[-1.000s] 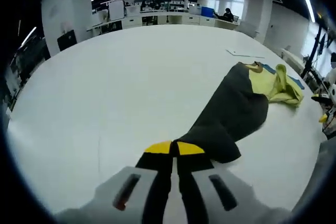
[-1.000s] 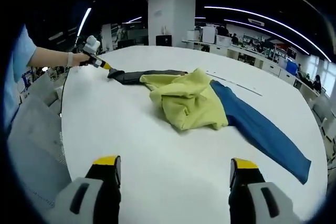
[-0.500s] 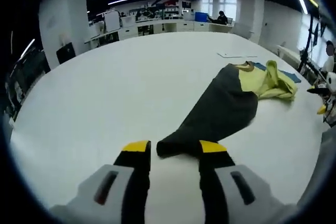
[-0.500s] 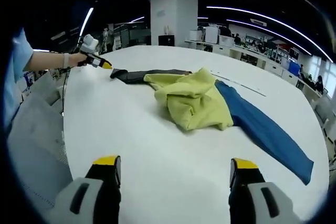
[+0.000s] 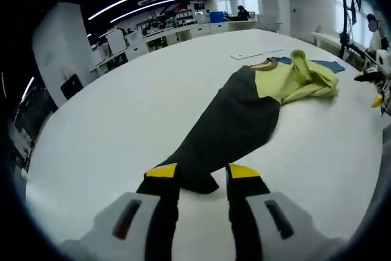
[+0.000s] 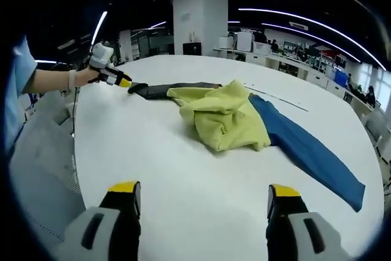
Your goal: Fold the garment on the visible template until the final outline fits inside the template.
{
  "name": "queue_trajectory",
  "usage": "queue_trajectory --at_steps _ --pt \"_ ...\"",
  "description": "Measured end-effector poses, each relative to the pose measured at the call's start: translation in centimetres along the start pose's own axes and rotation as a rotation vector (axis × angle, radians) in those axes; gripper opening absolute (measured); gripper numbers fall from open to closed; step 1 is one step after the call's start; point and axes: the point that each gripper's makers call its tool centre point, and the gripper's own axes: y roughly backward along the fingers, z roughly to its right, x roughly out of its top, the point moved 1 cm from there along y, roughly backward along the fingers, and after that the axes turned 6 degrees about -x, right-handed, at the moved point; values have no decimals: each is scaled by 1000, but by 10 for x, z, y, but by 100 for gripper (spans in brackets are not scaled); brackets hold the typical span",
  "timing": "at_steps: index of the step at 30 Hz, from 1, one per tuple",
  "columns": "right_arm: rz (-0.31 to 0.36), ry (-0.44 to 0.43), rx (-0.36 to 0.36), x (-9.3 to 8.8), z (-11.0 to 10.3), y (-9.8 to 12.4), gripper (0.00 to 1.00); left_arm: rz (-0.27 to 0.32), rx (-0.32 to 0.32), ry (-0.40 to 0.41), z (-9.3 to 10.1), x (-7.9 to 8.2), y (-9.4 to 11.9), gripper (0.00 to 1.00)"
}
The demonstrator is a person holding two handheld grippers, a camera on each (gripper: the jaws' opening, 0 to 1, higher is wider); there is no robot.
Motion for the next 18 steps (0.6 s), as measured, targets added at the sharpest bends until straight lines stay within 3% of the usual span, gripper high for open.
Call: queue_trajectory --at_steps 5,10,18 --pt "-3 -7 -1 -2 1 1 85 -47 40 8 -3 -13 -4 27" --pt "-7 -13 3 -4 0 1 85 -51 69 39 -9 -20 -3 23" --pt "-5 -13 8 -4 -2 -1 84 -62 57 64 -11 -27 0 5"
